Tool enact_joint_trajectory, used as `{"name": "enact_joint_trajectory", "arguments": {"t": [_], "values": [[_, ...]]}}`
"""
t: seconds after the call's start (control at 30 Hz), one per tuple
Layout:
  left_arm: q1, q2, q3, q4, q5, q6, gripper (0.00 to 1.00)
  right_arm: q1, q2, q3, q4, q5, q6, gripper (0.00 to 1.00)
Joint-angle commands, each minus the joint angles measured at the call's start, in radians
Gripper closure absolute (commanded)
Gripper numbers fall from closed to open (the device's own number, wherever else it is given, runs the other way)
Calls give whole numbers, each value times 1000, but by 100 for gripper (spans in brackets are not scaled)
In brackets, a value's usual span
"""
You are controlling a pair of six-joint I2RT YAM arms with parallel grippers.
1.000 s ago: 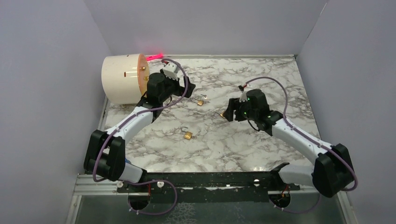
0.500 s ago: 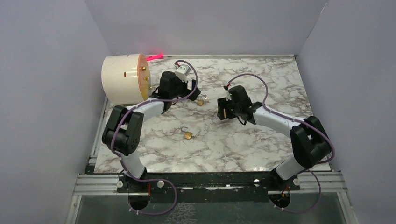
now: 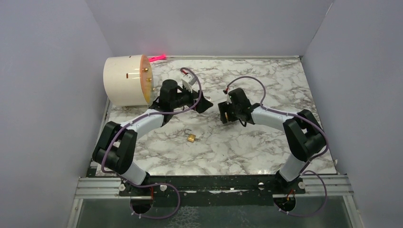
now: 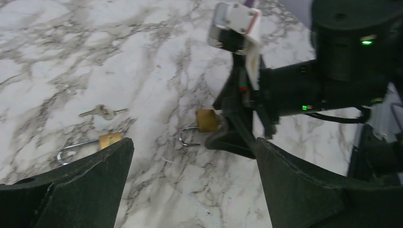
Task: Lock with the key
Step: Pick up the lock from the center of the board.
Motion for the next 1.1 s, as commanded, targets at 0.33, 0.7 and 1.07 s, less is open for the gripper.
{"name": "enact_joint_trajectory", "arguments": {"t": [0.33, 0.7, 1.07], "values": [[-7, -194, -133, 93, 326, -61, 1, -35, 162, 77, 89, -33, -26, 31], [-18, -110, 6, 68, 791, -153, 2, -36, 88, -3, 57, -44, -9, 40], [-50, -126, 52, 65, 898, -187, 2, -36, 26, -38, 33, -13, -1, 36]]}}
